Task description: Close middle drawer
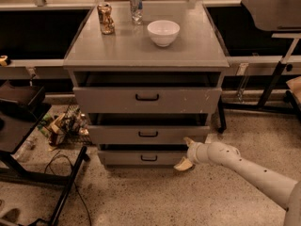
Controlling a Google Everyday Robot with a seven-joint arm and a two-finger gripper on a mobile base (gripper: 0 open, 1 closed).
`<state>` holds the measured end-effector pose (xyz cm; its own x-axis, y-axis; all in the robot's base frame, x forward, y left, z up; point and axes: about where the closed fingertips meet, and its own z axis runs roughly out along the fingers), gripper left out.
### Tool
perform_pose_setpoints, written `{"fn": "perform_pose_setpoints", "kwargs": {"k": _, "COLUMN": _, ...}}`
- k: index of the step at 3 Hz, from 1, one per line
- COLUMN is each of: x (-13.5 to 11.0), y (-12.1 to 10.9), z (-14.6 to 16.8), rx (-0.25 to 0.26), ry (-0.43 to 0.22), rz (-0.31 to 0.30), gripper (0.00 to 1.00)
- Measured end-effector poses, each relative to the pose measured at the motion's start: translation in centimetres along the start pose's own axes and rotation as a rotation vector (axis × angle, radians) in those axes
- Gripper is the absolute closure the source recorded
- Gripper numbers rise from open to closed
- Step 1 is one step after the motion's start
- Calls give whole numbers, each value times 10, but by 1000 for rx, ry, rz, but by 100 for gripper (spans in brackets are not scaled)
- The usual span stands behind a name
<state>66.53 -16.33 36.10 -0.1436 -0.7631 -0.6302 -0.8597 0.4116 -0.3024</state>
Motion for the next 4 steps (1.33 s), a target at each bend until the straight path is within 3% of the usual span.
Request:
{"fn": "perform_pose_setpoints", "kwargs": {"k": 1, "x": -3, "y": -5, "z": 4, "rx": -12, "ry": 13, "rz": -19, "gripper": 40}}
{"fn": "perform_pose_setpoints", "kwargs": {"k": 2, "x": -12, "y": -31, "z": 13, "rx": -13, "ry": 9, "rz": -61, "gripper": 63}}
{"fn": "perform_pose_setpoints", "kwargs": {"k": 3, "x": -13, "y": -76, "z": 17, "rx": 39, "ry": -22, "rz": -81, "gripper": 86}}
{"fn": "perform_pose_setpoints", "kwargs": {"k": 4, "x": -12, "y": -82, "z": 16, "rx": 52, "ry": -30, "rz": -83, "gripper": 100}}
